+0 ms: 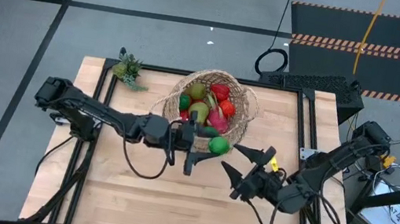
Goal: Build produce basket
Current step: Put the green lime into the basket
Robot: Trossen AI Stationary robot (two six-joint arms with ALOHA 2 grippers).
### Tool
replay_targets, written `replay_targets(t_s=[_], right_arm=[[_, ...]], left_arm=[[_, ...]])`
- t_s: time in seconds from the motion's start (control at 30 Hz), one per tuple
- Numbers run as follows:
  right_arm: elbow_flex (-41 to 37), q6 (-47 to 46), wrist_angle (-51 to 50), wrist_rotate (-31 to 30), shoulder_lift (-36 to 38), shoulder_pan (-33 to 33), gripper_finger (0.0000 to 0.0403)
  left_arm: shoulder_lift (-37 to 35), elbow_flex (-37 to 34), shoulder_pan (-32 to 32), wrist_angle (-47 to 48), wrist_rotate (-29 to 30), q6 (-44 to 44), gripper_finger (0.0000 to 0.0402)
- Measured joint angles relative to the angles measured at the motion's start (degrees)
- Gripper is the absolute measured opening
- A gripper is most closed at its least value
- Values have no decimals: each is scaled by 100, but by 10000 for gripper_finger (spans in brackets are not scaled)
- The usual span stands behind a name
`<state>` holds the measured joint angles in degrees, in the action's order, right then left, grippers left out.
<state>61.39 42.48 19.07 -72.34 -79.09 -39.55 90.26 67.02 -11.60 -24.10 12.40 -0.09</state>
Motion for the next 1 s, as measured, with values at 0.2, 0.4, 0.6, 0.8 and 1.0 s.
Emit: replay_targets(t_s=[0.2,0.4,0.6,0.8,1.0], right_arm=[[0,402,23,-855,0,-318,372],[0,771,156,-1766,4,-630,371],[0,858,327,-1759,4,-749,369],[0,861,319,-1758,2,-745,369],[0,880,314,-1759,2,-743,368]], left_arm=[[0,0,241,-4,421,105,243],[2,452,570,759,1046,318,243],[44,1468,1164,2531,1121,102,243],[55,1572,1883,3138,547,-67,243],[484,1561,2330,3242,336,-125,243]])
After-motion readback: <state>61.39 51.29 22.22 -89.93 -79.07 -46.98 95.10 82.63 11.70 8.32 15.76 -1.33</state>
